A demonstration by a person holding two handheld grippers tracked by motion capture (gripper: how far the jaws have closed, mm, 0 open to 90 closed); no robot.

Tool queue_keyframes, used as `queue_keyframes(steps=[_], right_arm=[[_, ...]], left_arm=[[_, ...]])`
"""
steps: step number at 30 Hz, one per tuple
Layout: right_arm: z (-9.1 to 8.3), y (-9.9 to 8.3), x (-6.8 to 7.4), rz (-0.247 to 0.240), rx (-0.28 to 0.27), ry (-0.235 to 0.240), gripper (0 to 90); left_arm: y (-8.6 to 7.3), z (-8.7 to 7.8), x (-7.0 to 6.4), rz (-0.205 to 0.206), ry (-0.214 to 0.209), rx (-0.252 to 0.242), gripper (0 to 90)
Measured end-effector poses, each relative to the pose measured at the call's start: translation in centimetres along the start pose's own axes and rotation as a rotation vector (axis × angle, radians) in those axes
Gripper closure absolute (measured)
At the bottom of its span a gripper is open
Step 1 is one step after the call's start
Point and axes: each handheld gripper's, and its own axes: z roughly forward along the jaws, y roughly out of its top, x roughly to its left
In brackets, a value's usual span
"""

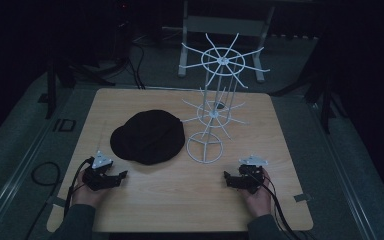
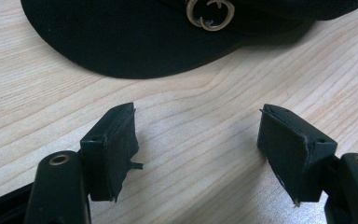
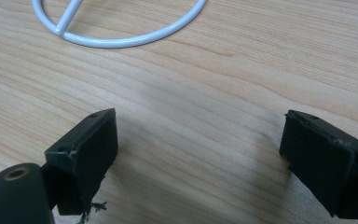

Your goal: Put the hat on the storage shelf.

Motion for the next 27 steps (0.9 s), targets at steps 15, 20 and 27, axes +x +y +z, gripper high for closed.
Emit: queue_keyframes(steps=[15, 20, 27], right_arm=[[0.01, 0.02, 0.05, 0.003, 0.001, -0.002, 11.1], [0.02, 0.03, 0.08, 0.004, 0.001, -0.002, 11.1], [0.03, 0.04, 0.08, 0.004, 0.001, -0.002, 11.1]], left_arm=[[0.23, 0.05, -0.05, -0.011, 0.013, 0.015, 28.9], [0.3, 0.09, 0.06, -0.002, 0.0, 0.019, 28.9], [0.62, -0.03, 0.59, -0.002, -0.001, 0.032, 38.3]])
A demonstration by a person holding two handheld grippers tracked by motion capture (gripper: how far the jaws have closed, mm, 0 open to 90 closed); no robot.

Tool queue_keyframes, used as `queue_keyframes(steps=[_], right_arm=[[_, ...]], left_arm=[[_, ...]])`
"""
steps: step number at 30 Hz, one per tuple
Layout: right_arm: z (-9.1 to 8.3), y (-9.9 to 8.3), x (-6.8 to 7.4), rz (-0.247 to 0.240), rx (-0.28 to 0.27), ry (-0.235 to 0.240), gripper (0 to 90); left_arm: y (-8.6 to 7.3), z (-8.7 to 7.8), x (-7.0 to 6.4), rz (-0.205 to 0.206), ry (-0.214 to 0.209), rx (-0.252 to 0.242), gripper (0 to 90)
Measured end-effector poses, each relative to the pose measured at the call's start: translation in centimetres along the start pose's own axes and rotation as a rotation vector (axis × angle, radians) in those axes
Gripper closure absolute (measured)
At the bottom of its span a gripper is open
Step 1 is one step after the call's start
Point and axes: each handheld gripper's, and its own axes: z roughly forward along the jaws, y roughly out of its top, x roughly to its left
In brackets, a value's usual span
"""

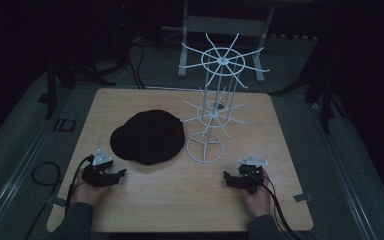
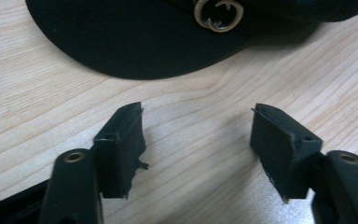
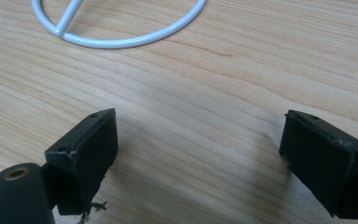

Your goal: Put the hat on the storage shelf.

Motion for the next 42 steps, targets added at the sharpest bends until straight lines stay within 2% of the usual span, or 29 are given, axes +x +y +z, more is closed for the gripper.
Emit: queue_keyframes(steps=[2, 3, 4, 5, 6, 11, 12, 13, 19, 21, 28, 30, 32, 42], right_arm=[[0.0, 0.0, 0.0, 0.001, 0.0, 0.0, 11.1], [0.0, 0.0, 0.0, 0.002, 0.0, 0.0, 11.1], [0.0, 0.0, 0.0, 0.001, 0.001, 0.0, 11.1], [0.0, 0.0, 0.0, 0.0, 0.001, 0.0, 11.1], [0.0, 0.0, 0.0, 0.0, 0.001, 0.0, 11.1], [0.0, 0.0, 0.0, 0.003, 0.001, 0.0, 11.1], [0.0, 0.0, 0.0, 0.002, 0.001, 0.0, 11.1], [0.0, 0.0, 0.0, 0.002, 0.001, 0.0, 11.1], [0.0, 0.0, 0.0, 0.001, 0.001, 0.0, 11.1], [0.0, 0.0, 0.1, 0.001, 0.001, 0.0, 11.1], [0.0, 0.0, 0.1, 0.002, 0.002, 0.0, 11.1], [0.0, 0.0, 0.1, 0.002, 0.002, 0.0, 11.1], [0.0, 0.0, 0.1, 0.002, 0.002, 0.0, 11.1], [0.0, 0.0, 0.1, 0.003, 0.002, 0.0, 11.1]], left_arm=[[0.2, -0.3, 0.4, 0.001, 0.0, 0.026, 47.1], [0.4, -0.4, 0.6, 0.012, 0.012, 0.04, 52.5], [0.5, -0.6, 0.7, 0.031, 0.03, 0.05, 53.8], [0.5, -0.6, 0.7, 0.031, 0.03, 0.05, 53.8], [0.8, -1.2, 0.9, 0.056, 0.027, 0.044, 53.8], [1.9, -2.8, 1.4, 0.073, -0.024, 0.008, 52.4], [1.9, -2.8, 1.4, 0.073, -0.024, 0.008, 51.6], [2.4, -3.2, 1.7, 0.085, -0.064, 0.012, 53.1], [3.5, -4.4, 2.6, 0.134, -0.092, -0.001, 52.6], [3.8, -4.7, 2.7, 0.139, -0.104, -0.012, 51.7], [4.9, -5.3, 2.3, 0.162, -0.103, -0.02, 49.0], [5.3, -5.3, 2.1, 0.16, -0.106, -0.008, 47.7], [5.8, -5.2, 1.9, 0.177, -0.069, 0.01, 47.8], [7.9, -4.7, 1.3, 0.225, -0.064, 0.039, 41.8]])
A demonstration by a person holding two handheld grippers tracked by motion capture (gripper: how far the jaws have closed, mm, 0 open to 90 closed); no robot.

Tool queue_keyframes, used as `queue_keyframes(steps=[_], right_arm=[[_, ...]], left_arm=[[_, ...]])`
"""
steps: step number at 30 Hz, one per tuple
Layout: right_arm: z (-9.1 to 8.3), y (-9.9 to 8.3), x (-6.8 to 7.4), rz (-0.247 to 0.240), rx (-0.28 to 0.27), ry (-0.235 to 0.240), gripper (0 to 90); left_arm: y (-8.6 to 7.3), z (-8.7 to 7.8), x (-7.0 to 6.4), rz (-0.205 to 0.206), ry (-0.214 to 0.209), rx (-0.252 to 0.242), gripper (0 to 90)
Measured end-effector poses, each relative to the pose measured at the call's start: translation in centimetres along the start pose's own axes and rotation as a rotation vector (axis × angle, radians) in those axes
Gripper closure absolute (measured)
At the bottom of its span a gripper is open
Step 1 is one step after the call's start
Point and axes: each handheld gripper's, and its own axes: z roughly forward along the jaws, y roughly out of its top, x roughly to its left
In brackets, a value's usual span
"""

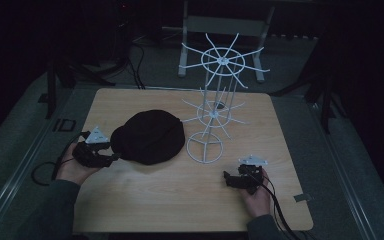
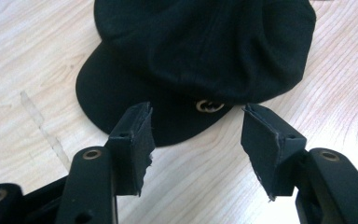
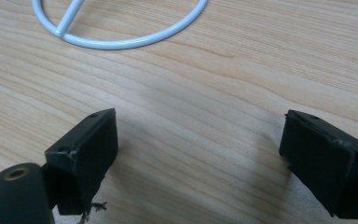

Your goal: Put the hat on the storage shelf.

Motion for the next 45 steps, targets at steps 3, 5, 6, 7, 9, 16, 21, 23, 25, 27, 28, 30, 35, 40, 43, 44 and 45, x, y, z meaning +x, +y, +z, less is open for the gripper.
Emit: queue_keyframes(steps=[3, 5, 6, 7, 9, 16, 21, 23, 25, 27, 28, 30, 35, 40, 43, 44, 45], right_arm=[[0.0, 0.0, 0.0, 0.001, 0.0, 0.0, 11.1], [0.0, 0.0, 0.0, 0.001, 0.0, 0.0, 11.1], [0.0, 0.0, 0.0, 0.001, 0.0, 0.0, 11.1], [0.0, 0.0, 0.0, 0.001, 0.0, 0.0, 11.1], [0.0, 0.0, 0.0, 0.0, 0.0, 0.0, 11.1], [0.0, 0.0, 0.0, 0.0, 0.0, 0.0, 11.1], [0.0, 0.0, 0.0, 0.0, -0.001, 0.0, 11.1], [0.0, 0.0, 0.0, 0.0, -0.001, 0.0, 11.1], [0.0, 0.0, 0.0, -0.001, -0.001, 0.0, 11.1], [0.0, 0.0, 0.0, -0.001, -0.001, 0.0, 11.1], [0.0, 0.0, 0.0, 0.0, -0.001, 0.0, 11.1], [0.0, 0.0, 0.0, 0.002, -0.002, 0.0, 11.1], [0.0, 0.0, 0.0, 0.001, -0.001, 0.0, 11.1], [0.0, 0.0, 0.0, -0.002, -0.001, 0.0, 11.1], [0.0, 0.0, 0.0, -0.002, -0.001, 0.0, 11.1], [0.0, 0.0, 0.0, 0.0, 0.0, 0.0, 11.1], [0.0, 0.0, 0.0, 0.0, 0.0, 0.0, 11.1]], left_arm=[[0.8, 0.2, 0.0, 0.009, 0.015, 0.002, 41.0], [1.2, 0.3, 0.0, 0.014, 0.018, 0.004, 37.1], [1.4, 0.4, -0.1, 0.017, 0.017, 0.004, 36.4], [1.6, 0.6, -0.1, 0.017, 0.016, 0.003, 35.4], [1.9, 0.8, -0.2, 0.023, 0.012, 0.004, 33.6], [2.8, 1.6, -0.5, 0.058, -0.025, 0.003, 29.6], [3.5, 2.1, -0.7, 0.084, -0.034, 0.008, 28.0], [3.7, 2.3, -0.7, 0.092, -0.035, 0.002, 26.9], [4.0, 2.4, -0.8, 0.102, -0.039, -0.011, 26.6], [4.2, 2.6, -0.8, 0.112, -0.042, -0.017, 25.6], [4.3, 2.7, -0.9, 0.114, -0.042, -0.02, 24.9], [4.5, 3.0, -0.9, 0.115, -0.052, -0.024, 24.5], [5.0, 3.9, -0.8, 0.113, -0.055, -0.013, 21.0], [5.6, 4.7, -0.8, 0.104, -0.052, -0.013, 15.5], [5.9, 5.3, -0.8, 0.098, -0.055, -0.015, 14.7], [6.0, 5.5, -0.8, 0.093, -0.06, -0.017, 14.7], [6.0, 5.7, -0.7, 0.094, -0.062, -0.011, 14.8]])
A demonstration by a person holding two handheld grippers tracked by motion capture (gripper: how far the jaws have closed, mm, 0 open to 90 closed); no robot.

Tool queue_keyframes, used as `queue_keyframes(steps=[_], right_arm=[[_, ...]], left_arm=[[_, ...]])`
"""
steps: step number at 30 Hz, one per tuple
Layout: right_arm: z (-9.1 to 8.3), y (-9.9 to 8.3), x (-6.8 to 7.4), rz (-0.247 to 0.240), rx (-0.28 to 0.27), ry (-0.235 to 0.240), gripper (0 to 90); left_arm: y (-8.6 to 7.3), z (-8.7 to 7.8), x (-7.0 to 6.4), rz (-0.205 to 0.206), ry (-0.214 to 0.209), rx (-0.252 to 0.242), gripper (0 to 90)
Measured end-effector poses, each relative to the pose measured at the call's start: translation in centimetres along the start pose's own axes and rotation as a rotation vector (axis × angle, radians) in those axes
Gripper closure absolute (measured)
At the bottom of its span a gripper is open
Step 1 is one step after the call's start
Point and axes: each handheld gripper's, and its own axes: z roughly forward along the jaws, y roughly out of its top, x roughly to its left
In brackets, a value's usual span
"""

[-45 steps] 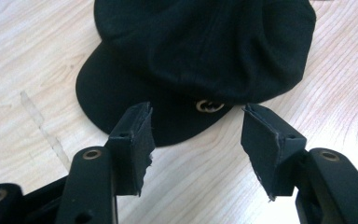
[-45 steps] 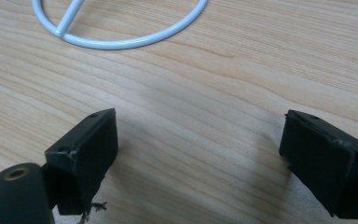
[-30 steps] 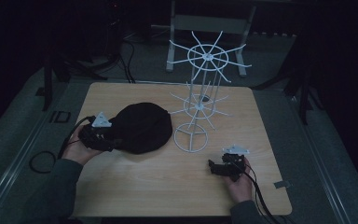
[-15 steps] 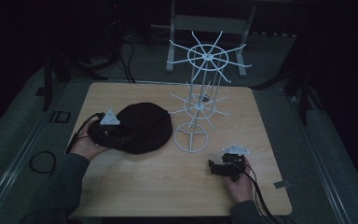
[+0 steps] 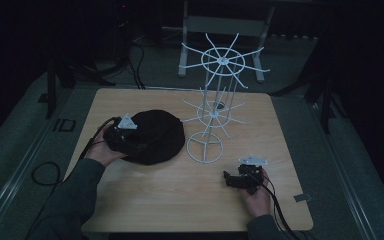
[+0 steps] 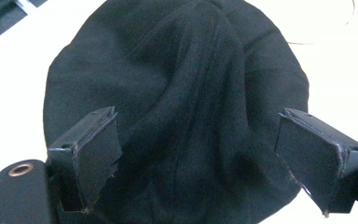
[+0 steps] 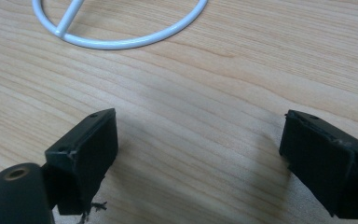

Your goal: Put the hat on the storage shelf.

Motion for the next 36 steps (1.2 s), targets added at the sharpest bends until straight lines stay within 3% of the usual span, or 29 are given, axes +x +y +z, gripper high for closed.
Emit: queue_keyframes(steps=[10, 12, 17, 20, 24, 29, 30, 35, 36], right_arm=[[0.0, 0.0, 0.0, 0.0, 0.0, 0.0, 11.1], [0.0, 0.0, 0.0, 0.0, 0.0, 0.0, 11.1], [0.0, 0.0, 0.0, 0.0, 0.0, 0.0, 11.1], [0.0, 0.0, 0.0, 0.0, 0.0, 0.0, 11.1], [0.0, 0.0, 0.0, 0.0, 0.0, 0.0, 11.1], [0.0, 0.0, 0.0, 0.0, 0.0, 0.0, 11.1], [0.0, 0.0, 0.0, 0.0, 0.0, 0.0, 11.1], [0.0, 0.0, 0.0, 0.0, 0.0, 0.0, 11.1], [0.0, 0.0, 0.0, 0.0, 0.0, 0.0, 11.1]], left_arm=[[1.2, 1.7, -0.1, 0.018, 0.014, 0.007, 15.0], [1.3, 2.1, -0.1, 0.019, 0.001, 0.013, 15.0], [1.0, 3.2, -0.2, 0.021, 0.014, 0.097, 14.7], [0.8, 3.8, -0.3, 0.01, 0.012, 0.125, 15.0], [0.6, 4.5, -0.6, 0.027, 0.025, 0.151, 16.6], [0.2, 4.8, -0.2, -0.012, 0.048, 0.15, 28.6], [0.2, 4.9, -0.2, -0.017, 0.051, 0.157, 35.2], [0.2, 5.2, -0.4, -0.011, 0.066, 0.2, 48.6], [0.2, 5.3, -0.4, -0.008, 0.066, 0.207, 58.3]])
